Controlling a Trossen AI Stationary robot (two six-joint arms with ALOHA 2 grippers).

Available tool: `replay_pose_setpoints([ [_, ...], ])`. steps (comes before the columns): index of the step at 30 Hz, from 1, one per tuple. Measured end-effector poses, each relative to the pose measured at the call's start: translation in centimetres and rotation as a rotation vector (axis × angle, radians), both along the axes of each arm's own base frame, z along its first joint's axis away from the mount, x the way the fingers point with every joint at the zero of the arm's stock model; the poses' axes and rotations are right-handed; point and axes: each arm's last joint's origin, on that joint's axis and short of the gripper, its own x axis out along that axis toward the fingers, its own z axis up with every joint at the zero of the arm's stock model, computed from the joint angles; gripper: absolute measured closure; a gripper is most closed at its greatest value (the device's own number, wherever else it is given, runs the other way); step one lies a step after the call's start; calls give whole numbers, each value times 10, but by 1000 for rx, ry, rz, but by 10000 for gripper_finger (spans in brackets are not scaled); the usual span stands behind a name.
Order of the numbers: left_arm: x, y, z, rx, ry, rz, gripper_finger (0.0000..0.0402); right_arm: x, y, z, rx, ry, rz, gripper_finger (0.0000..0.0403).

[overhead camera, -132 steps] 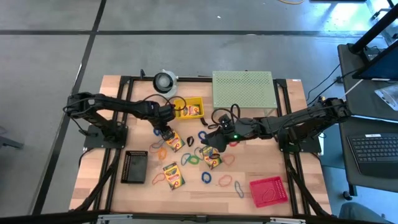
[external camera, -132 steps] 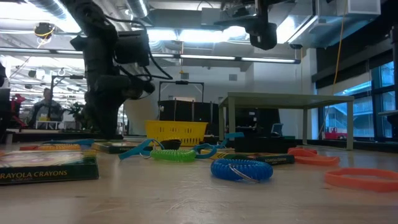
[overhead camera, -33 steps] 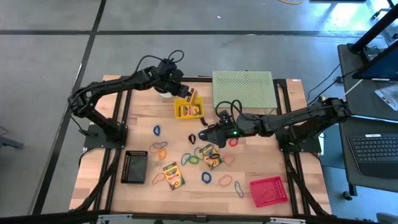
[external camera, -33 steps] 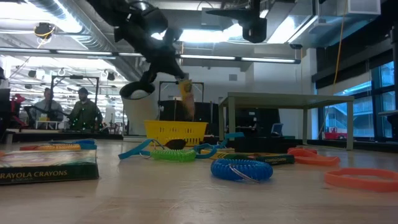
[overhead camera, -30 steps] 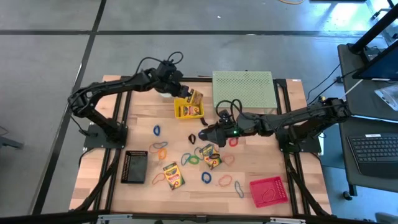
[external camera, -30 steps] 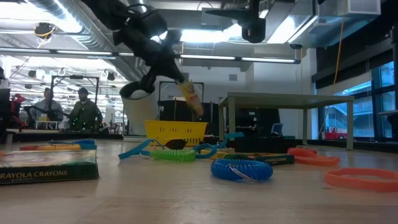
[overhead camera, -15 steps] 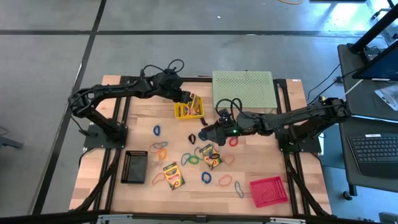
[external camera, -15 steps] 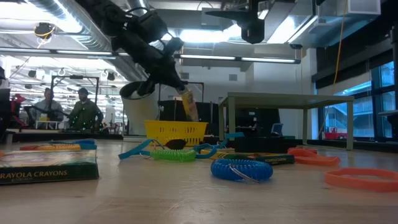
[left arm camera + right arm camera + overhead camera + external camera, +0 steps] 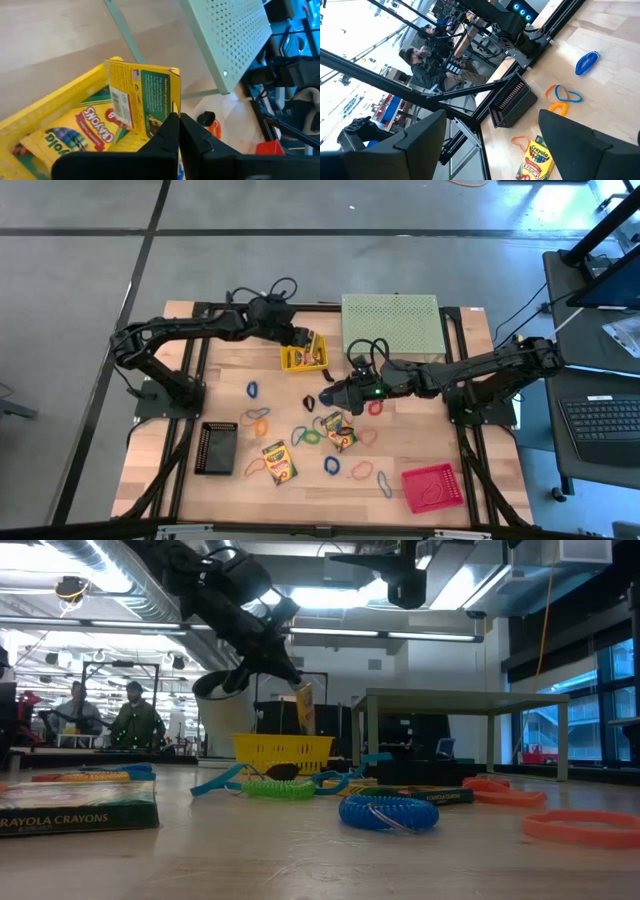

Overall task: Pick & Place Office Desk Supplies
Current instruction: Put the crayon box into the yellow bin

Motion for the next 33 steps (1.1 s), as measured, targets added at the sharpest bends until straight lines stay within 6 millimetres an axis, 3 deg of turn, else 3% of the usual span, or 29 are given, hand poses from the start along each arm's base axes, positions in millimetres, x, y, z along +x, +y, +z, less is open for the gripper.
replay_pose_setpoints([
  [7, 6, -9, -3, -13, 11, 8, 400, 0, 0, 0, 0, 0, 0, 85],
  [16, 19, -13, -20, -47, 45, 5, 400, 0, 0, 0, 0, -1, 0, 85],
  [33, 6, -7, -28, -40, 175, -21, 400, 0, 1, 1, 11, -7, 28, 85],
])
